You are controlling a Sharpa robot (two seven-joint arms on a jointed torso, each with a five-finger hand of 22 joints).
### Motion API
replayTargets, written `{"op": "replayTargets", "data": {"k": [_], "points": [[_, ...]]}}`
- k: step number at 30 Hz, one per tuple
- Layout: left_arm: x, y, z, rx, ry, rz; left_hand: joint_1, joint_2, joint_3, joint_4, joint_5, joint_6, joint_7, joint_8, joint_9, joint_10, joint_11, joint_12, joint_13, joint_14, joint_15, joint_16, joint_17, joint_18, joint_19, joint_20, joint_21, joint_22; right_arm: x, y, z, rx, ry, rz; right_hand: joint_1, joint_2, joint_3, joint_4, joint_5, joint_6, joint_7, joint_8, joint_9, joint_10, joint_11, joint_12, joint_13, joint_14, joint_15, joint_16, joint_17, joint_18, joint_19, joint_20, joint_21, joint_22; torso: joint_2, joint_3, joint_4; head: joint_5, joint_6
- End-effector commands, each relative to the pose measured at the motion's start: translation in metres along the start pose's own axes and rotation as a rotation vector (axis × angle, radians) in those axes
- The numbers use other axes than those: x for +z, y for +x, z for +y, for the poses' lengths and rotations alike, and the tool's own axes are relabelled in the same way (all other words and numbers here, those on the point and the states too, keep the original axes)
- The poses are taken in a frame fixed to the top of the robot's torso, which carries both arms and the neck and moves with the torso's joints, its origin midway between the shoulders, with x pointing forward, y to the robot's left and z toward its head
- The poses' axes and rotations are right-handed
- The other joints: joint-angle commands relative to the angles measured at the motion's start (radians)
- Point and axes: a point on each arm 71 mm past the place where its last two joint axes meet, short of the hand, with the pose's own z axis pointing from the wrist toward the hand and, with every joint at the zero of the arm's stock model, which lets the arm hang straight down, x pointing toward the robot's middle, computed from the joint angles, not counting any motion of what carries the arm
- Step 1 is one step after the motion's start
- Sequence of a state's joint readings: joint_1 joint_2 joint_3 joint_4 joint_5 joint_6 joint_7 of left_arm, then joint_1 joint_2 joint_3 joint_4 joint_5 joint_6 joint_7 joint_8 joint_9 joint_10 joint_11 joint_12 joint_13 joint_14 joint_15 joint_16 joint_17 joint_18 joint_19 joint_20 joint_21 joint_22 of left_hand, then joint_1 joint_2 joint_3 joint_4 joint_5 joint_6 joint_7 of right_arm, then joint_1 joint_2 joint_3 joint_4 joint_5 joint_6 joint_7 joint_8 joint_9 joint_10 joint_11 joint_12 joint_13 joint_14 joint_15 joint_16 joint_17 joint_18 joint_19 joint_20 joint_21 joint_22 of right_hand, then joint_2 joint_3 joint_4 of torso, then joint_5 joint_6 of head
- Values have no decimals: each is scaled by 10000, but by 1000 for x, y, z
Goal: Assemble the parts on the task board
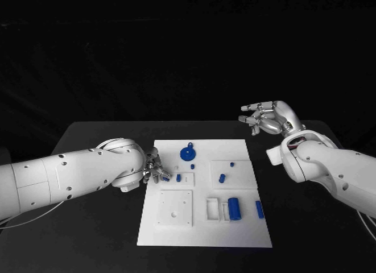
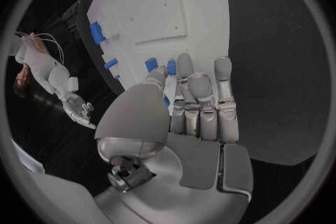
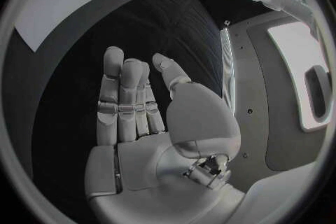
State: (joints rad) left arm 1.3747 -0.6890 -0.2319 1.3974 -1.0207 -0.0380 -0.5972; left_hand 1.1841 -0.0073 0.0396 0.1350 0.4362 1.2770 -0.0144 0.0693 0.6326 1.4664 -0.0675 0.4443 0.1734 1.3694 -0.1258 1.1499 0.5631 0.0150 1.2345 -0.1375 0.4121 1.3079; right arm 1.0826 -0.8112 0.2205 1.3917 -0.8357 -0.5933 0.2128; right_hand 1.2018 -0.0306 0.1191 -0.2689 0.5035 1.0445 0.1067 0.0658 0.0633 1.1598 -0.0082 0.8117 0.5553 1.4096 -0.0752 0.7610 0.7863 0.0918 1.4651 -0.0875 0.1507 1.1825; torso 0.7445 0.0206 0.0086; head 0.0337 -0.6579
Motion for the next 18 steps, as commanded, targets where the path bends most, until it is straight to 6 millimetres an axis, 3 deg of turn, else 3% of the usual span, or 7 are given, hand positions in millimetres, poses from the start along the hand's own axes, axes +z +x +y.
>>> {"op": "replayTargets", "data": {"k": [1, 8, 9, 12, 15, 18], "points": [[0, 2, -3, -194, 192, 282, -20, 99, 10, -66, 34, -69, 23, -18, -52, 472, 58, -37, 15, -59, 28, -22, -12, -150, -42, 2, -52, 189, 0, 2, 1, 13, -110, 144, -55, 23, 20, 27, 41, 2, 25, -41, -10, -91, -5, 27, -16, 11, 2, -33, 5, 49, 307, -55, -29, -5, -2, -8, 1, 8, 0], [0, 3, -3, -266, 233, 317, 161, 276, 143, -228, 181, -108, 35, -11, -136, 470, 63, -95, 20, -76, 27, -23, -33, -150, -43, -1, -76, 188, 0, 2, 1, 13, -108, 147, -55, 23, 20, 27, 41, 2, 25, -41, -10, -91, -5, 27, -16, 11, 2, -33, 5, 49, 307, -55, -29, -5, -4, -9, -7, -7, -19], [0, 3, -4, -294, 244, 322, 233, 317, 201, -289, 274, -115, 37, -9, -137, 471, 63, -99, 20, -76, 27, -23, -35, -150, -44, -1, -80, 188, 0, 2, 1, 13, -107, 147, -55, 23, 20, 27, 41, 2, 25, -41, -10, -91, -5, 27, -16, 11, 2, -33, 5, 49, 307, -55, -29, -5, -1, -10, -7, -7, -10], [0, 3, -4, -431, 282, 339, 470, 392, 443, -503, 970, -120, 48, 24, -86, 472, 64, -123, 14, -79, 22, -21, -41, -150, -42, -9, -80, 194, 0, 2, 1, 12, -106, 147, -55, 23, 20, 27, 41, 2, 25, -41, -10, -91, -5, 27, -16, 11, 2, -33, 5, 49, 307, -55, -29, -5, 2, -10, -3, -19, -5], [0, 3, -4, -590, 350, 310, 691, 545, 947, -959, 1414, -139, 81, 112, 203, 474, 80, -106, 18, -73, 22, -2, -41, -144, -53, -21, -56, 204, 0, 2, 1, 14, -105, 151, -55, 23, 20, 27, 41, 2, 25, -41, -10, -91, -5, 27, -16, 11, 2, -33, 5, 49, 307, -55, -29, -5, 4, -11, -4, -19, -3], [0, 2, -5, -682, 406, 266, 366, 635, 1358, -1430, 1445, -198, 86, 151, 629, 474, 76, -85, 20, -67, 24, 12, -50, -133, -72, -25, 14, 205, 0, 2, 0, 16, -105, 153, -55, 23, 20, 27, 41, 2, 25, -41, -10, -91, -5, 27, -16, 11, 2, -33, 5, 49, 307, -55, -29, -5, 1, -11, -7, -26, -2]]}}
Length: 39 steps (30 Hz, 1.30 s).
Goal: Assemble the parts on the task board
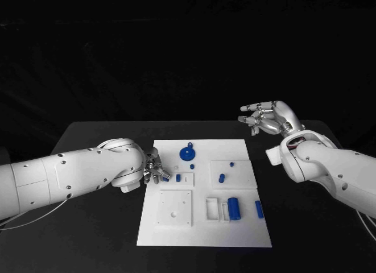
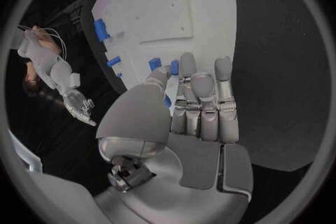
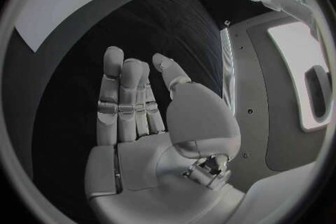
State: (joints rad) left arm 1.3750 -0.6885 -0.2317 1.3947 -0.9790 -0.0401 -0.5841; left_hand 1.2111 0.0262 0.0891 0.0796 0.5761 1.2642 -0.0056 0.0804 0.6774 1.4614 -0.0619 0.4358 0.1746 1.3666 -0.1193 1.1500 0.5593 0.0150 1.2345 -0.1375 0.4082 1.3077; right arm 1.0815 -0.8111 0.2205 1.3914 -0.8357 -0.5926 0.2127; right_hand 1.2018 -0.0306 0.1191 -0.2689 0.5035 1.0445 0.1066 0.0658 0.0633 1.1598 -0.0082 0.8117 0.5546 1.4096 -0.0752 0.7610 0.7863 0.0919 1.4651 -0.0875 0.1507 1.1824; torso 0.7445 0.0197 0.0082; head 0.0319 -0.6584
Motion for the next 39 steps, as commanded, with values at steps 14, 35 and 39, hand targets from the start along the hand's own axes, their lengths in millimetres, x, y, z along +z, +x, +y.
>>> {"op": "replayTargets", "data": {"k": [14, 35, 39], "points": [[-2, 2, -7, -327, 557, 158, 43, 540, 1185, -1145, 21, -664, 18, 416, 1991, 505, 10, -25, 35, -79, -62, 88, -13, -147, -167, -63, 255, 205, 0, 2, 0, 16, -102, 151, -81, 26, 37, 38, 54, 5, 25, -42, -10, -83, -7, 37, -9, 17, 2, -29, 8, 49, 312, -56, -26, 5, 0, 15, 1, -13, -12], [-3, -7, -14, 1252, 822, 1169, 371, 374, 1149, -1253, -54, -831, 21, 897, 1715, 504, 10, 54, 116, -126, -46, 256, -4, -148, -262, -56, 415, 210, 0, 4, 0, 28, -88, 172, -96, 25, 30, 50, 68, 6, 25, -41, -10, -86, -6, 40, -8, 20, 1, -27, 9, 49, 314, -57, -27, 4, 3, 13, -1, -44, -19], [-2, -8, -19, 2069, 928, 1095, 385, 361, 1125, -1255, -55, -816, 23, 904, 1672, 503, 19, 72, 126, -132, -40, 273, -11, -142, -277, -47, 440, 210, 0, 4, 0, 31, -86, 175, -102, 23, 22, 60, 89, 7, 22, -41, -10, -85, -8, 43, -7, 23, 0, -27, 10, 49, 316, -57, -27, 3, 6, 2, -5, -38, -27]]}}
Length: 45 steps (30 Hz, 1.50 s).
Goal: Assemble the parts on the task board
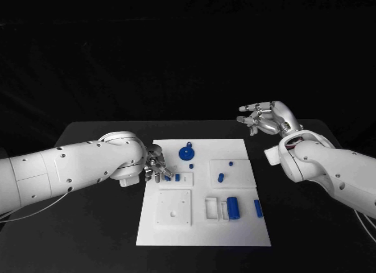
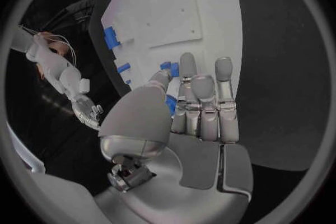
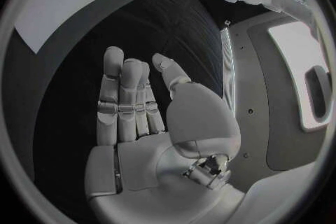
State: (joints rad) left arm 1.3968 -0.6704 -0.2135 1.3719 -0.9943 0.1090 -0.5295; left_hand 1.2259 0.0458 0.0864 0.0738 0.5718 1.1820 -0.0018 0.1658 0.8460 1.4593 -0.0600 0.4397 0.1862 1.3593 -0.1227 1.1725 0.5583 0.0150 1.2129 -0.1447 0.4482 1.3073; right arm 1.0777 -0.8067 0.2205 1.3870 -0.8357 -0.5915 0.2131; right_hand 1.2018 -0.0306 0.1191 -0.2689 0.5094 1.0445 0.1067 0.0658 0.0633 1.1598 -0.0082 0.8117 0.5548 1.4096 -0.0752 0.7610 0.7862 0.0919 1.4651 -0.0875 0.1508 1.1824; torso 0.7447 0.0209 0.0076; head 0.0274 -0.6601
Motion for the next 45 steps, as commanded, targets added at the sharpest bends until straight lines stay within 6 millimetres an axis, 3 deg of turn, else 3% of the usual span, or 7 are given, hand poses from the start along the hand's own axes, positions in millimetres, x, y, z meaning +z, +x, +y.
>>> {"op": "replayTargets", "data": {"k": [1, 16, 45], "points": [[0, 1, -6, 1375, 247, 265, 246, 165, 1144, -1192, -15, 6, -14, 51, -28, 524, 3, 38, 13, -55, -6, 52, -7, -140, -57, 25, 52, 212, 0, 2, 1, 15, -121, 147, -102, 23, 22, 60, 31, 7, 22, -41, -10, -85, -8, 43, -9, 23, 0, -27, 10, 49, 316, -57, -27, 4, 3, -12, 0, 15, -18], [3, -5, -18, 2386, 368, -915, 291, 132, 1104, -1143, 18, 34, -30, 94, -67, 532, -13, 133, 47, 5, -18, 69, -44, -121, -13, 18, 100, 207, 0, 3, 2, 31, -135, 157, -99, 16, 12, 60, 56, 4, 22, -42, -10, -86, -8, 42, -10, 22, 0, -28, 11, 48, 317, -58, -25, 4, 3, -13, 8, 40, -35], [5, -1, -13, 2636, 153, -525, 323, 122, 1104, -1152, 0, 38, -27, 124, -90, 530, 3, 149, 41, -18, -6, 83, -60, -125, -47, 28, 105, 207, 0, 2, 1, 20, -132, 161, -89, 14, 14, 46, 66, 5, 23, -42, -10, -84, -10, 40, -13, 22, 0, -29, 11, 49, 315, -58, -24, 4, -6, -18, 18, 78, -89]]}}
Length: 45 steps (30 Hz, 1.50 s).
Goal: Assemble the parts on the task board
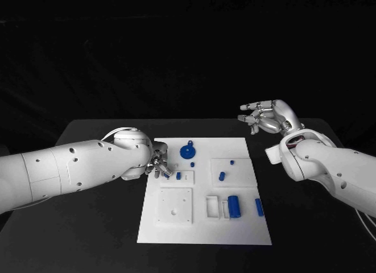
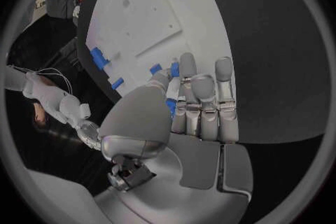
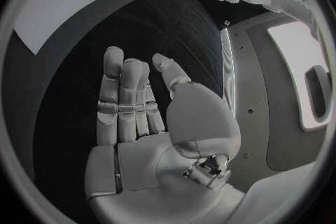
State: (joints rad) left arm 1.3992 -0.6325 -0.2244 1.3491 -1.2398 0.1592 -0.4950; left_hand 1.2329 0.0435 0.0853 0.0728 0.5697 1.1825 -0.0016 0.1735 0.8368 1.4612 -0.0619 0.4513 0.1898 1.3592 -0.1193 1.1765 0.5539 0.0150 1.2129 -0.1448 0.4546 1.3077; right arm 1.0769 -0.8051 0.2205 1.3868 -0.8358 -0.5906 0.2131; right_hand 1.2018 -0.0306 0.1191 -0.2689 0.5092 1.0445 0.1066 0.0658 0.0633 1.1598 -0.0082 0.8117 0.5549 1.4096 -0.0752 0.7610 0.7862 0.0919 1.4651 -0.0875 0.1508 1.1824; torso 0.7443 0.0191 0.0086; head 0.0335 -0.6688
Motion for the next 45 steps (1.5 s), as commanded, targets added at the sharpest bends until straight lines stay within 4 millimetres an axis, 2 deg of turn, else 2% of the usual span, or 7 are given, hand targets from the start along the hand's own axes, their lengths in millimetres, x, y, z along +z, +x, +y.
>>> {"op": "replayTargets", "data": {"k": [1, 18, 45], "points": [[-1, 2, -1, 88, 84, 183, 253, 144, 1114, -1141, 22, 33, -29, 47, 2, 511, 21, 33, 5, -18, -41, 43, -15, -125, -47, 28, 40, 203, 0, 1, 1, 5, -131, 139, -89, 14, 14, 46, 68, 4, 23, -42, -10, -84, -10, 40, -14, 22, 0, -29, 11, 49, 315, -58, -25, 4, -2, -1, 7, 16, -4], [-3, 7, -3, -53, 167, 437, 245, 147, 1111, -1152, 27, 37, -32, 58, -1, 510, 20, 48, 7, -18, -40, 58, -17, -121, -47, 30, 51, 204, 0, 1, 1, 6, -138, 140, -96, 22, 16, 26, 75, 9, 22, -42, -10, -82, -10, 41, -14, 29, -1, -28, 12, 50, 318, -59, -20, 3, -1, 11, 0, 9, -3], [2, 10, -2, -167, -39, 354, 159, 203, 1071, -1056, -27, 14, -44, 121, 53, 512, 16, 66, 7, 1, -44, 57, -45, -117, -32, 33, 51, 197, -1, 2, 1, 17, -131, 185, -96, 22, 16, 26, 75, 9, 22, -42, -10, -82, -10, 41, -14, 29, -1, -28, 12, 50, 318, -59, -20, 3, 8, 10, -5, -11, 11]]}}
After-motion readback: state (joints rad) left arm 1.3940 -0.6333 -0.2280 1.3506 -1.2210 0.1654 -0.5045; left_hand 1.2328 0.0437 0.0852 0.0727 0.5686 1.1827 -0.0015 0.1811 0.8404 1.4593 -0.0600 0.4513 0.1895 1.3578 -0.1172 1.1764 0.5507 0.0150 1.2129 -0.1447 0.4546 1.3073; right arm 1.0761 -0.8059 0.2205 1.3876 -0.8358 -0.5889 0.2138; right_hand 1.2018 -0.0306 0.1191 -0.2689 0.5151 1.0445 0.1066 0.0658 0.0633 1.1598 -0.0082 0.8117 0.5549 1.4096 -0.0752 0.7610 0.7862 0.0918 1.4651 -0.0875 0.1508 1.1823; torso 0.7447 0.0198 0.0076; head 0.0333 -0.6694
